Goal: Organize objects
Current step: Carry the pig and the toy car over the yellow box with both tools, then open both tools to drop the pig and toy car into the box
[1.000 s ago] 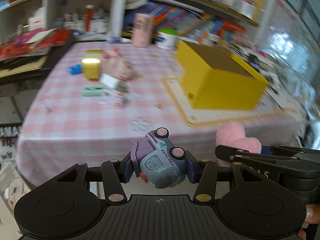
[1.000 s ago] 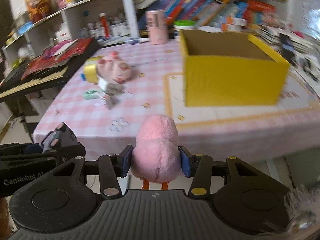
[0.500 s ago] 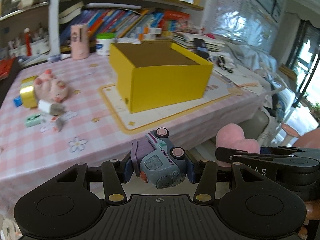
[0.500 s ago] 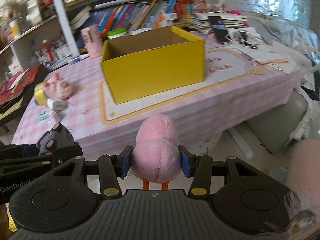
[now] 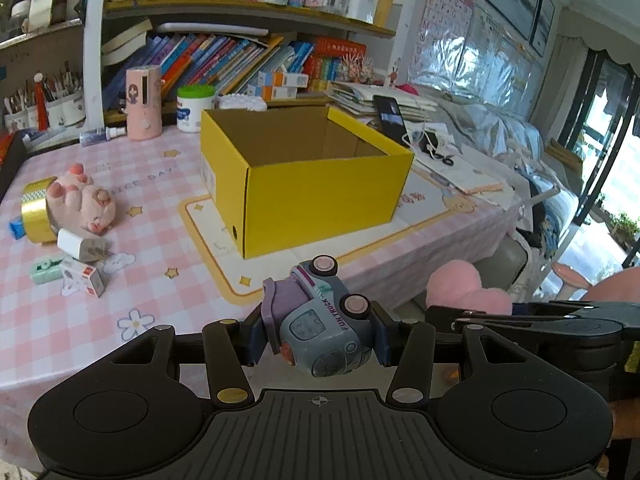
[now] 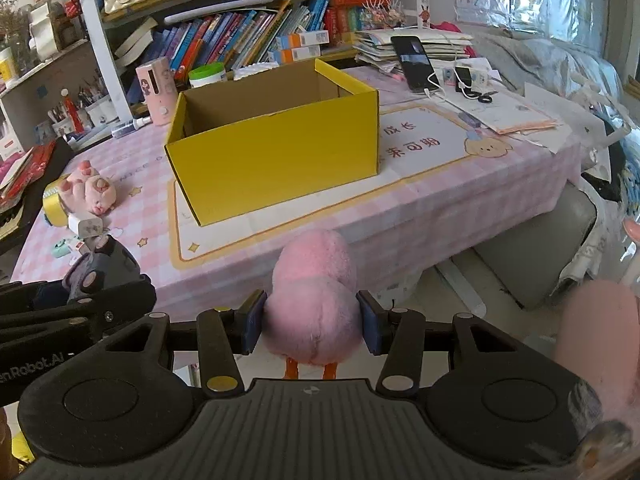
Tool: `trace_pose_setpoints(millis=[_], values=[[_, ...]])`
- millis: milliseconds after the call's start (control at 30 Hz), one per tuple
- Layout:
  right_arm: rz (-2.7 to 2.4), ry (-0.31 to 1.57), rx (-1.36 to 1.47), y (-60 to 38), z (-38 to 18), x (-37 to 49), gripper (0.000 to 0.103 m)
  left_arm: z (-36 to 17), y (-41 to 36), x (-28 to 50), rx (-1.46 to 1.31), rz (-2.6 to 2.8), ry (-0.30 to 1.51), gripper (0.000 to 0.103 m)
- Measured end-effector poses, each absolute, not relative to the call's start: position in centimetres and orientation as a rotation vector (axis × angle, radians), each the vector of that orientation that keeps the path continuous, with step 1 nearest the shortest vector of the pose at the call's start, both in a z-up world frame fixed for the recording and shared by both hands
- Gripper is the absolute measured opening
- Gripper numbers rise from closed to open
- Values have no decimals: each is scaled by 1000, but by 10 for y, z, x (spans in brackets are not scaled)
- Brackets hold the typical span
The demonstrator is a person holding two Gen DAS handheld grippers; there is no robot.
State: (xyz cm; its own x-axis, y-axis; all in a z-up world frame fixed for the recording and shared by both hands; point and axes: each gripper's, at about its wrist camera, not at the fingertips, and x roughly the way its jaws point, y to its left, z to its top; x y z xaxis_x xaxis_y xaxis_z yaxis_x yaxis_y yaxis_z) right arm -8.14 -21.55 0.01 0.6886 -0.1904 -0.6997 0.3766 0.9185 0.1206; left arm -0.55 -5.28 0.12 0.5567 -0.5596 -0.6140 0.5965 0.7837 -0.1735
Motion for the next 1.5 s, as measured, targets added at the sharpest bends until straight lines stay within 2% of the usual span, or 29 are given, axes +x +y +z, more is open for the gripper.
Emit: trace_pose_setpoints(millis=[200, 500, 800, 1200, 1500], values=[[-298, 731, 238, -220, 1, -67, 46, 9, -62, 1, 65, -677, 643, 49], [-255, 565, 169, -254, 36, -21, 46, 44, -99, 50, 65, -634, 509, 49], [-183, 479, 148, -316, 66, 40, 46, 50, -148, 106, 89, -532, 498, 49], [5, 585, 71, -350, 55, 134, 46, 13, -195, 156, 171, -406, 641, 49], [188, 784, -102, -327, 15, 205, 46, -13, -207, 180, 203, -355, 748, 49]])
